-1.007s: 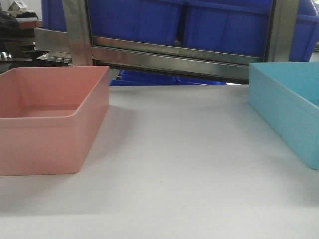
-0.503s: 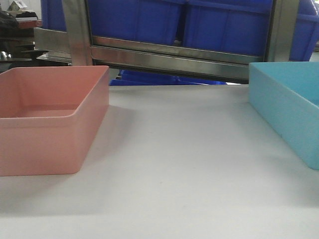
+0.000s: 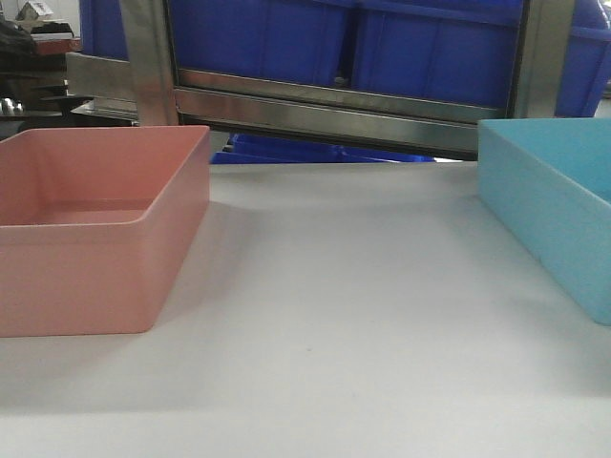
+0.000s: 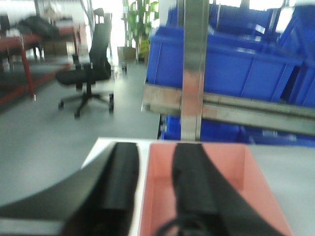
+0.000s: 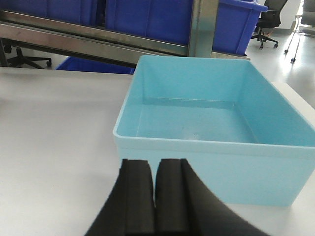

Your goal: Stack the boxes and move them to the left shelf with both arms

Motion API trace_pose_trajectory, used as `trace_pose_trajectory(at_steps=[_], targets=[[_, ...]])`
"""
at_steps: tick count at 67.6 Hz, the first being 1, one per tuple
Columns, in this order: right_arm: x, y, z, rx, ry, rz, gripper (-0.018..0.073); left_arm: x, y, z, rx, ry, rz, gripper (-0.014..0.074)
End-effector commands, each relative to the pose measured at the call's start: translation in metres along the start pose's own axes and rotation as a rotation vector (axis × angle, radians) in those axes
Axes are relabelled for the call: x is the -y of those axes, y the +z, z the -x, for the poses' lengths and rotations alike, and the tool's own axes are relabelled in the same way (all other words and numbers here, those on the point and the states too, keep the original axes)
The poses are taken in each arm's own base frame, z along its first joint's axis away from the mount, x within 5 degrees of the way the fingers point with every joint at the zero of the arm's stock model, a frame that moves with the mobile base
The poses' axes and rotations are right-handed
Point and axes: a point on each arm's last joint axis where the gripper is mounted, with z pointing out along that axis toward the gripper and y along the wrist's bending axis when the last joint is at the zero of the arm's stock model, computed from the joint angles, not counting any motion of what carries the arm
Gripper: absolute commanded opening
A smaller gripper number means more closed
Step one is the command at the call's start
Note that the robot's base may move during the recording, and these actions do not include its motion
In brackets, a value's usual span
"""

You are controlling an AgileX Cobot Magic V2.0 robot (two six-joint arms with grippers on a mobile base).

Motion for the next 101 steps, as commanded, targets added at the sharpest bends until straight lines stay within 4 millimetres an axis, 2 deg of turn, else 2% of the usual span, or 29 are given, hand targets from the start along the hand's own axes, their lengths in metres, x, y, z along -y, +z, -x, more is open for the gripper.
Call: trace_pose_trajectory(at_steps=[1,8,15,24,32,38,51,64,80,86,101], targets=[[0.0,-0.003,0.015,0.128,-0.002,-0.003,0.0055,0.0,0.03,0.028,-0.091,-0.011,-0.001,0.0358],[0.0,-0.003,0.015,0.128,-0.002,-0.003,0.0055,0.001,0.073,0.036,-0.235,-0.008,0.002,0.0448],[0.0,-0.003,0.015,0.128,-0.002,-0.003,0.0055,0.001,0.119,0.038,-0.366,0.001,0.008,0.0455],[0.0,-0.003,0.015,0.128,-0.002,-0.003,0.0055,-0.001,0.175,0.032,-0.562,0.037,0.025,0.0469],[0.0,-0.003,0.015,0.128,-0.002,-0.003,0.0055,-0.005,0.23,0.012,-0.777,0.112,0.026,0.0473],[0.0,-0.003,0.015,0.128,-0.002,-0.003,0.0055,-0.011,0.263,-0.001,-0.871,0.109,0.027,0.0473],[0.0,-0.003,0.015,0.128,-0.002,-0.003,0.0055,-0.024,0.323,-0.047,-1.025,0.058,0.004,0.0472],[0.0,-0.003,0.015,0.128,-0.002,-0.003,0.0055,-0.022,0.351,-0.09,-1.097,0.021,-0.089,0.0472],[0.0,-0.003,0.015,0.128,-0.002,-0.003,0.0055,-0.025,0.365,-0.117,-1.131,0.035,-0.08,0.0447],[0.0,-0.003,0.015,0.128,-0.002,-0.003,0.0055,-0.026,0.367,-0.124,-1.151,0.049,-0.074,0.0381],[0.0,-0.003,0.015,0.128,-0.002,-0.003,0.0055,-0.026,0.37,-0.128,-1.149,0.054,-0.071,0.0094]])
